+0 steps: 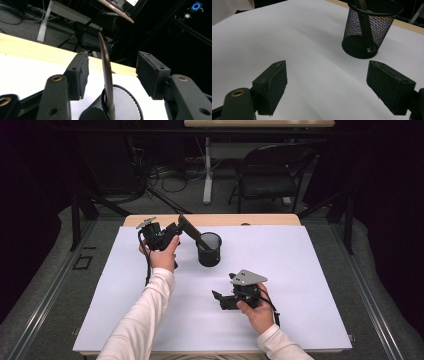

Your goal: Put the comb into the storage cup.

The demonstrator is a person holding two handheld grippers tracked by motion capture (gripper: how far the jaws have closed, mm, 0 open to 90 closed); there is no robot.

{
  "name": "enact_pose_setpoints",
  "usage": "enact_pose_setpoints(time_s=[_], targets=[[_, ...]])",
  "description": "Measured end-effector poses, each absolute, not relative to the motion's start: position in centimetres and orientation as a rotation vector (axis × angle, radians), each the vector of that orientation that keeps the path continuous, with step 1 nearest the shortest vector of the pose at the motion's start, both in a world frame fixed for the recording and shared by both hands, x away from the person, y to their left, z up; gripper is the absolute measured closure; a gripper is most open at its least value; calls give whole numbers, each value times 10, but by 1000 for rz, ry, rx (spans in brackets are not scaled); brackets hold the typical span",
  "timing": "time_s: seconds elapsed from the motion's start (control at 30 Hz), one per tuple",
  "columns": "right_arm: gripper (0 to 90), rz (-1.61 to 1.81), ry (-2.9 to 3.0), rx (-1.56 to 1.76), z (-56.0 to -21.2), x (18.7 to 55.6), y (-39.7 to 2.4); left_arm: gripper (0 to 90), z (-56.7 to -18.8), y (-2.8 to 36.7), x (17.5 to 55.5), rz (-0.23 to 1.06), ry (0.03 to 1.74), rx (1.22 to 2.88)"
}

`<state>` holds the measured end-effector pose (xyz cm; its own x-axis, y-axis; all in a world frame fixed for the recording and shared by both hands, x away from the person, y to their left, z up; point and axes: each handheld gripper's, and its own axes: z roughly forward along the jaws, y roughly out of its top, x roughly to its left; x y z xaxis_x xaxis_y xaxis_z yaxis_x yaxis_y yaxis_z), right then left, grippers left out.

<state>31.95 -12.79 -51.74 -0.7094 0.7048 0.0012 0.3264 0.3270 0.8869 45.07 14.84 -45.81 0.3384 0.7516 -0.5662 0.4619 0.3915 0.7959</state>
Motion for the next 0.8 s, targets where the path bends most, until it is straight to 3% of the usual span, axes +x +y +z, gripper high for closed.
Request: enact_pose_setpoints(time_s=[0.43,0.8], targets=[[168,1334,2214,910,-518,319,-128,310,-454,150,445,284,1243,1338],[168,1331,2216,907,-518,319,-127,303,-448,158,436,305,1194,1378]])
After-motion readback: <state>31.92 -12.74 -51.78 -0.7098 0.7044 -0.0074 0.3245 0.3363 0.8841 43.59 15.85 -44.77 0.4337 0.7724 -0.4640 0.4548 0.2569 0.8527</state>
